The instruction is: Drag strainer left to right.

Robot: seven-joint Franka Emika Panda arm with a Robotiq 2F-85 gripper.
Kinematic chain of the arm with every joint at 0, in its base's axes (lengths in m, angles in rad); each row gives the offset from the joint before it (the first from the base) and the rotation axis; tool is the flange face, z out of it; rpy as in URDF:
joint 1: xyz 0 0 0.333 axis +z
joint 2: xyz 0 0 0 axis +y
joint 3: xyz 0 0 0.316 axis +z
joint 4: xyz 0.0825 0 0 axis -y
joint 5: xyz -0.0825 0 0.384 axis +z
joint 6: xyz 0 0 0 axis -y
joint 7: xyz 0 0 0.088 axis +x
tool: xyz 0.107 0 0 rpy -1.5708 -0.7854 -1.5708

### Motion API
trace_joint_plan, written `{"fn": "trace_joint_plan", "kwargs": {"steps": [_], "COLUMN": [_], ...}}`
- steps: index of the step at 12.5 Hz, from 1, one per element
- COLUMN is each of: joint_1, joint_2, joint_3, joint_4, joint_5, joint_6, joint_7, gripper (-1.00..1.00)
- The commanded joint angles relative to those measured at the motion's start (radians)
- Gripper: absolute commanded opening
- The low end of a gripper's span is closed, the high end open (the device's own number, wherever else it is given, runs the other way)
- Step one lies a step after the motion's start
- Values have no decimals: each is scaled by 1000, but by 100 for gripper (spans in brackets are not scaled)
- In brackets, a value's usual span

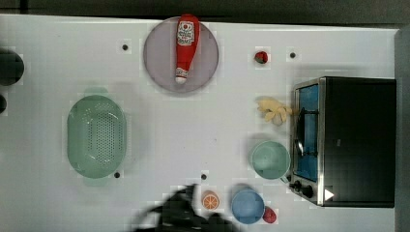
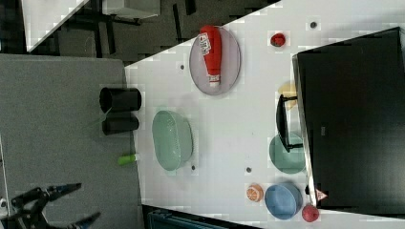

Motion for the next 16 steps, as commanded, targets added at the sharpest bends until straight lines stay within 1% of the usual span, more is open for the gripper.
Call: {"fn": "trace_joint_plan", "kwargs": {"steps": [1, 4, 6, 8, 10, 12, 14, 16], "joint_1": [27, 29, 29, 29, 29, 31, 33, 35], "joint_2": [171, 291, 396, 516, 638, 753, 865, 967], "joint_3": [163, 319, 410, 479, 521, 538, 537, 531], "joint_4": [-94, -112, -115, -115, -115, -116, -116, -116], "joint_5": [17, 17, 17, 17, 13, 11, -2, -42], "joint_6": [59, 198, 297, 404, 508, 588, 664, 755], "joint_7": [48, 257, 448, 663, 846, 995, 1114, 1194], "gripper": [100, 100, 100, 100, 100, 100, 100, 100]}}
